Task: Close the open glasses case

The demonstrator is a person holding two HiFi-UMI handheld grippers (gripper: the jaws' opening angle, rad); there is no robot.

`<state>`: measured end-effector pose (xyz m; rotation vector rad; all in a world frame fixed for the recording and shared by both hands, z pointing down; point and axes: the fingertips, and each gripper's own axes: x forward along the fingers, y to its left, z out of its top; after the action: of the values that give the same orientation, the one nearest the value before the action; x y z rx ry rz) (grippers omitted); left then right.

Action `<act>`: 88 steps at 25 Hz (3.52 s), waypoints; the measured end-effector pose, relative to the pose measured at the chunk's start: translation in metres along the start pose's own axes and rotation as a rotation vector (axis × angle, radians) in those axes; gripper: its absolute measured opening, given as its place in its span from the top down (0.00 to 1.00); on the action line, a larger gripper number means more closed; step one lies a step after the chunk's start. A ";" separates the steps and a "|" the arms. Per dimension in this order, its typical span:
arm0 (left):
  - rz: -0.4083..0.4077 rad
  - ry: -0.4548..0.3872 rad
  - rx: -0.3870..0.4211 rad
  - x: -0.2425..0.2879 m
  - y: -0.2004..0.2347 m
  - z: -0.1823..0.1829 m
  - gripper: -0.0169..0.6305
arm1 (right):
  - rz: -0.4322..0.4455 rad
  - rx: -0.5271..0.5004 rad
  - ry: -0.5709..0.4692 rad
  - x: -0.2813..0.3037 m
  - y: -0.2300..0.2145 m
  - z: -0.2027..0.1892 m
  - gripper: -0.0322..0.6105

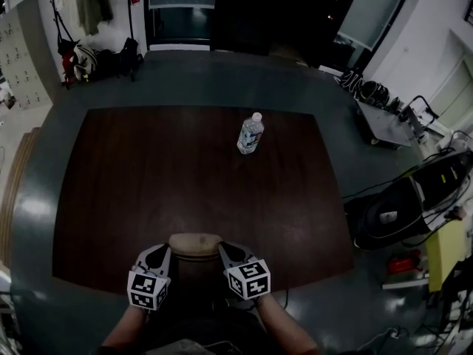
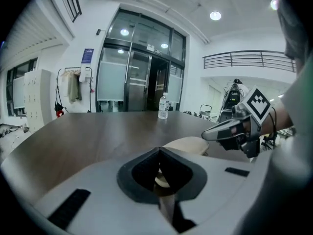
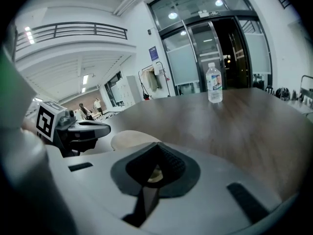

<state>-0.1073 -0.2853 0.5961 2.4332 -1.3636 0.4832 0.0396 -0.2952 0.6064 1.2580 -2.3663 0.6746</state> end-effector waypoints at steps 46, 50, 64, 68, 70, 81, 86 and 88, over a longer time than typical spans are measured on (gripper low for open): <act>0.157 -0.022 -0.008 -0.016 -0.072 -0.008 0.96 | 0.012 0.055 -0.040 -0.084 -0.040 -0.047 0.97; 0.144 -0.038 -0.011 -0.029 -0.101 -0.009 0.96 | 0.019 0.079 -0.037 -0.098 -0.043 -0.065 0.97; 0.158 -0.050 -0.033 -0.097 -0.121 -0.031 0.96 | 0.048 0.111 -0.055 -0.126 0.006 -0.090 0.97; 0.148 -0.086 -0.069 -0.132 -0.124 -0.041 0.96 | 0.036 0.115 -0.096 -0.136 0.033 -0.095 0.97; 0.144 -0.100 -0.085 -0.151 -0.125 -0.045 0.96 | 0.031 0.113 -0.118 -0.144 0.049 -0.095 0.97; 0.097 -0.163 -0.126 -0.227 -0.132 -0.069 0.96 | -0.024 0.046 -0.202 -0.208 0.120 -0.109 0.97; 0.058 -0.216 -0.113 -0.246 -0.134 -0.062 0.96 | -0.064 0.033 -0.243 -0.228 0.135 -0.116 0.97; 0.045 -0.227 -0.112 -0.261 -0.125 -0.066 0.96 | -0.074 0.035 -0.253 -0.226 0.152 -0.120 0.97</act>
<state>-0.1371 0.0027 0.5294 2.4274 -1.4940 0.1385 0.0434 -0.0034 0.5487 1.5177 -2.5001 0.5654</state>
